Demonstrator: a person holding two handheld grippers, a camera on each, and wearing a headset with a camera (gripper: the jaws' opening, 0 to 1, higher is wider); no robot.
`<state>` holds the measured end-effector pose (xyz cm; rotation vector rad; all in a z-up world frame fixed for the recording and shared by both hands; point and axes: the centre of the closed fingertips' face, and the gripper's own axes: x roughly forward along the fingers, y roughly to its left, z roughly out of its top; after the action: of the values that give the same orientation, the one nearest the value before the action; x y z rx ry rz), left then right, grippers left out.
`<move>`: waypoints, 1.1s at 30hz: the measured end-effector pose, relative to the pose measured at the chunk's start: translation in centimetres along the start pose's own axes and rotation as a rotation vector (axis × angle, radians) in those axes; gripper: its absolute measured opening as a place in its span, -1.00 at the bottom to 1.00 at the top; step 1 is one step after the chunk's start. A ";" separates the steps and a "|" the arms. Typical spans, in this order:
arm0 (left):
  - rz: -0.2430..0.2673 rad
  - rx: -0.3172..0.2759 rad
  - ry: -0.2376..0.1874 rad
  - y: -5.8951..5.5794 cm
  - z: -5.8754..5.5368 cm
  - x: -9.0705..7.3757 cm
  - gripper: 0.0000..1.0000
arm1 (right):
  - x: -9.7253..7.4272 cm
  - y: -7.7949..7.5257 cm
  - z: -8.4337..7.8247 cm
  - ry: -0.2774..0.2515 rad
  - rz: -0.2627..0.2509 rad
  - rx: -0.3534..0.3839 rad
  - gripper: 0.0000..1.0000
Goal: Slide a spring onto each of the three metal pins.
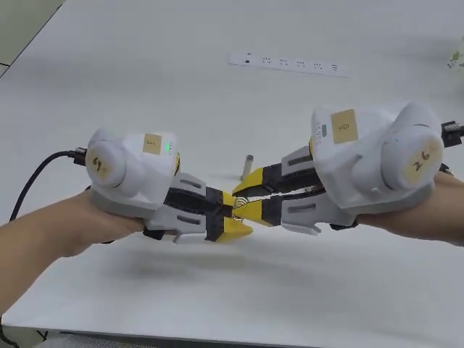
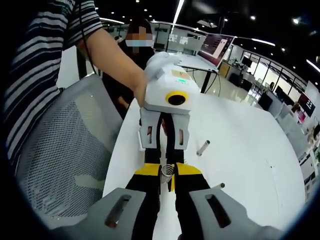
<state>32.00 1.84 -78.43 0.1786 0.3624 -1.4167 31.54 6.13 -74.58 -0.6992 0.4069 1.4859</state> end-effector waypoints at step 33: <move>0.041 -0.013 -0.002 0.9 0.1 -0.6 -0.74 | 0.1 -0.4 -0.1 0.054 -0.014 -0.068 -0.87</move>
<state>32.83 2.53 -78.23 0.1730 0.3645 -1.3741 31.97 6.17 -74.58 -0.7963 0.3935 1.4755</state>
